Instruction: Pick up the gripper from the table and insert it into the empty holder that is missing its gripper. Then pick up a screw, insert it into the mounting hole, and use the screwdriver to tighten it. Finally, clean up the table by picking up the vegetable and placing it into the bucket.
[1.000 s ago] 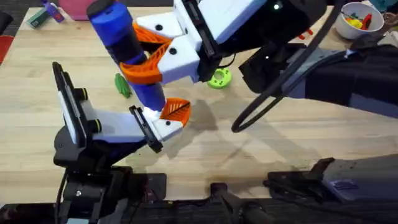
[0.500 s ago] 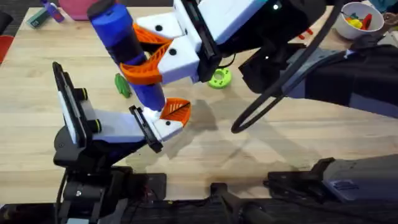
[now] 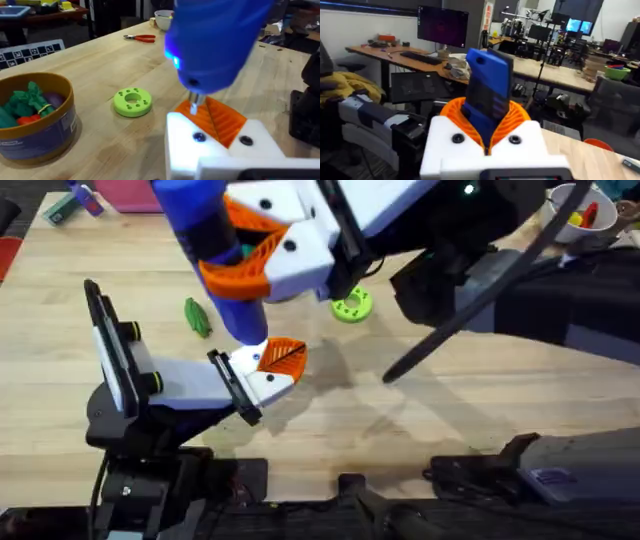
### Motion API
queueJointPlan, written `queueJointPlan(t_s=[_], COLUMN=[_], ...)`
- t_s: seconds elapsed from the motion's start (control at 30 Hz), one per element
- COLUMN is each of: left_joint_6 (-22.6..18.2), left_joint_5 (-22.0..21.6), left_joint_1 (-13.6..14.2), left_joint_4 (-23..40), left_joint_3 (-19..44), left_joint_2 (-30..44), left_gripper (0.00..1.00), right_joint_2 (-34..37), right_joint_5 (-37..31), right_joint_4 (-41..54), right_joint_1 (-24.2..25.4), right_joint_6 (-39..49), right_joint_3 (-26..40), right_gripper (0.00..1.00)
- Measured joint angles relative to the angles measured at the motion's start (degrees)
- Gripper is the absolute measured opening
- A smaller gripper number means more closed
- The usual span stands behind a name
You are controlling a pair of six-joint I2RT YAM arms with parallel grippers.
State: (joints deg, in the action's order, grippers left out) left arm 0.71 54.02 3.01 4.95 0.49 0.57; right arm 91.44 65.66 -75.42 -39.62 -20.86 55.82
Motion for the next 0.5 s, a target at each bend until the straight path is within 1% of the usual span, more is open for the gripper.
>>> queueJointPlan(t_s=[0.17, 0.27, 0.4, 0.5], left_joint_6=[0.00, 0.00, 0.00, -0.02], left_joint_5=[-0.02, 0.00, 0.00, 0.00], left_joint_1=[0.00, 0.00, 0.00, 0.00], left_joint_4=[0.00, 0.00, 0.00, -0.02], left_joint_3=[0.00, 0.00, 0.00, 0.00], left_joint_2=[-0.01, 0.01, 0.01, -0.01], left_gripper=[0.008, 0.008, 0.008, 0.008], right_joint_2=[-0.03, -0.52, -1.27, -1.81], right_joint_5=[-0.01, 0.01, -0.10, -1.64], right_joint_4=[0.45, 6.88, 26.59, 45.67], right_joint_1=[0.38, 0.68, 2.84, 5.61], right_joint_6=[-1.56, -2.14, 0.06, 5.32], right_joint_3=[1.73, 3.31, 8.28, 13.46], right_gripper=[0.024, 0.024, 0.024, 0.024])
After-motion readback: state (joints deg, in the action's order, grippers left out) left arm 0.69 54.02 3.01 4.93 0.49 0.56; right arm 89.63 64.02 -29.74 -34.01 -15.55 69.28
